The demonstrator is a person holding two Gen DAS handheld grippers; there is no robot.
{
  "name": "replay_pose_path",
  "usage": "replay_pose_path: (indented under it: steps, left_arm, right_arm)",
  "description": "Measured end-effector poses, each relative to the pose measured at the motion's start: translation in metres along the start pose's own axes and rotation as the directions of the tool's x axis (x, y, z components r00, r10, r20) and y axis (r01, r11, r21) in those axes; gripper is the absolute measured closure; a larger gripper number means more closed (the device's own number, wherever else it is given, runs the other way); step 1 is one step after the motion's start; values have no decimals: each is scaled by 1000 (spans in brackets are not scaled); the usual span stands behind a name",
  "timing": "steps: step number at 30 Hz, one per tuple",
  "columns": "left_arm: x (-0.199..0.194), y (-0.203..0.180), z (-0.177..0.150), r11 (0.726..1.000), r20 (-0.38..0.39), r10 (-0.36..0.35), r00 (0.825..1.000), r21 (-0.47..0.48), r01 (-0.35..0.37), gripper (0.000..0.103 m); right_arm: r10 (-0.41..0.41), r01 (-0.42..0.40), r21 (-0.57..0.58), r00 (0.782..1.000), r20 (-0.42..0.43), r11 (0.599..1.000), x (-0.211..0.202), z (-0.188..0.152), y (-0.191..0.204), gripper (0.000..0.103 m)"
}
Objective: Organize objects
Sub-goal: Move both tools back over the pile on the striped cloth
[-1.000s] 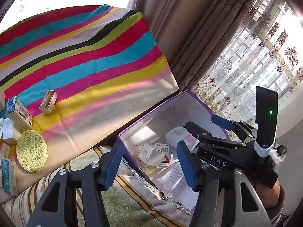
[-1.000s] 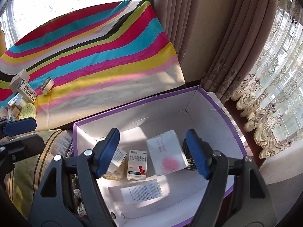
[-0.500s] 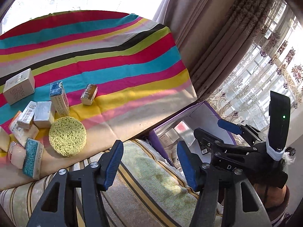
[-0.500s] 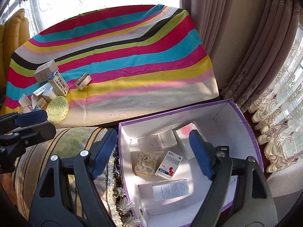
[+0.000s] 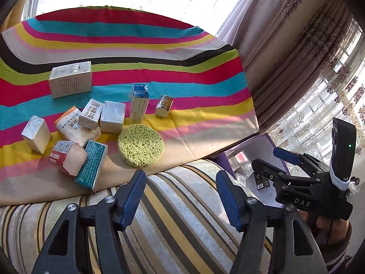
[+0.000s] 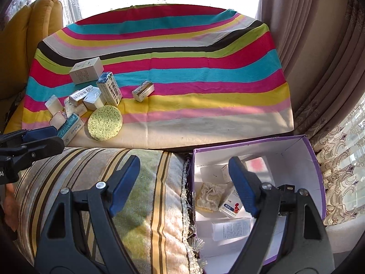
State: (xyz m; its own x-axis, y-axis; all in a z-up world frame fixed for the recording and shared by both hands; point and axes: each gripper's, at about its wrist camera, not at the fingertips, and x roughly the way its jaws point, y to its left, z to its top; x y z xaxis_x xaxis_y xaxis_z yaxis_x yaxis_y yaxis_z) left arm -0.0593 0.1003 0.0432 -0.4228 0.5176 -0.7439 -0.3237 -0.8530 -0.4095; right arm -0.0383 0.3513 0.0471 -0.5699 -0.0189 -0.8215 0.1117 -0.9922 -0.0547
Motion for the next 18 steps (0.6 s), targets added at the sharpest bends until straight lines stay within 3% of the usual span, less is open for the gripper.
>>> replay_pose_path:
  steps: [9,18]
  left_arm:
    - [-21,58,-1,996,7,46,999,-79,-46,38]
    - [-25,102,2,990,-33,78,996,-116,-82,35]
  right_arm:
    - [56,-57,-54,998,-19,997,3,11,35,20]
    - [121,-125,-138,992,-32,983,12,31,79,19]
